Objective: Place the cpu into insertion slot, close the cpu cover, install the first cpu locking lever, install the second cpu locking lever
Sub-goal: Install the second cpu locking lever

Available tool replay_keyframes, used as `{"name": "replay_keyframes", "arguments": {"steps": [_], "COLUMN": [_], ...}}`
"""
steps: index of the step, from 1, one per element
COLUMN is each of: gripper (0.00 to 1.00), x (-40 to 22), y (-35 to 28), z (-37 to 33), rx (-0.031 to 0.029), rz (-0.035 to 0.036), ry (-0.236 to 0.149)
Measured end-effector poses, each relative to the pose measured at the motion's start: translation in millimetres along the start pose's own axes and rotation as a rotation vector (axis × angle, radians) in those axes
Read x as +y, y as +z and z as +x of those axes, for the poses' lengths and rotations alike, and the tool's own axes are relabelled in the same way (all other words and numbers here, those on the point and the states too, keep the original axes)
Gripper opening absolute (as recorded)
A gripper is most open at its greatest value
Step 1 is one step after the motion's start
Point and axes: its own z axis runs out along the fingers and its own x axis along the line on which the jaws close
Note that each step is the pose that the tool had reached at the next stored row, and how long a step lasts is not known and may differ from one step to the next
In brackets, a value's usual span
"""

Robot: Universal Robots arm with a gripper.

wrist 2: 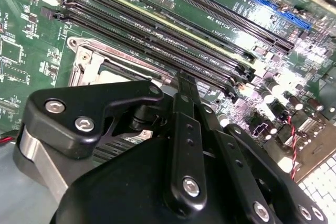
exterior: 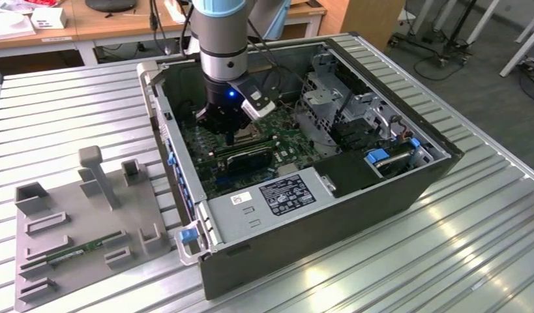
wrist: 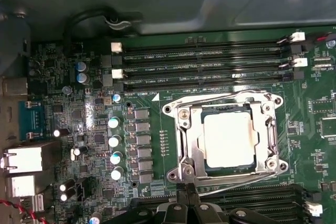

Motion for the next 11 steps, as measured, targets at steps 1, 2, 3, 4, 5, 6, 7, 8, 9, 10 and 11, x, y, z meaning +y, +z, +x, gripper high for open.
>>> {"name": "replay_keyframes", "arguments": {"steps": [1,2,3,4,5,6,7,8,9,10,11], "gripper": [0.11,0.11,0.11,0.11,0.11,0.11,0.11,0.11,0.11,0.11,0.11], "x": [0.0,0.0,0.0,-0.1,-0.1,-0.1,0.0,0.0,-0.1,0.0,0.0], "y": [0.7,1.3,1.9,2.2,2.4,2.6,2.7,2.7,2.7,2.8,2.8], "z": [0.2,0.5,0.8,0.8,0.9,0.9,0.9,0.9,0.9,1.2,1.4], "rx": [-0.0001,-0.0001,-0.0001,0.0,0.0001,0.0,-0.0001,0.0,-0.0001,-0.0002,-0.0002], "rz": [-0.0001,0.0,0.0,0.0001,0.0002,0.0001,0.0,0.0,0.0,-0.0002,0.0], "ry": [0.0,0.0,0.0,0.0,0.0,0.0,0.0,0.0,0.0,0.0,0.0]}}
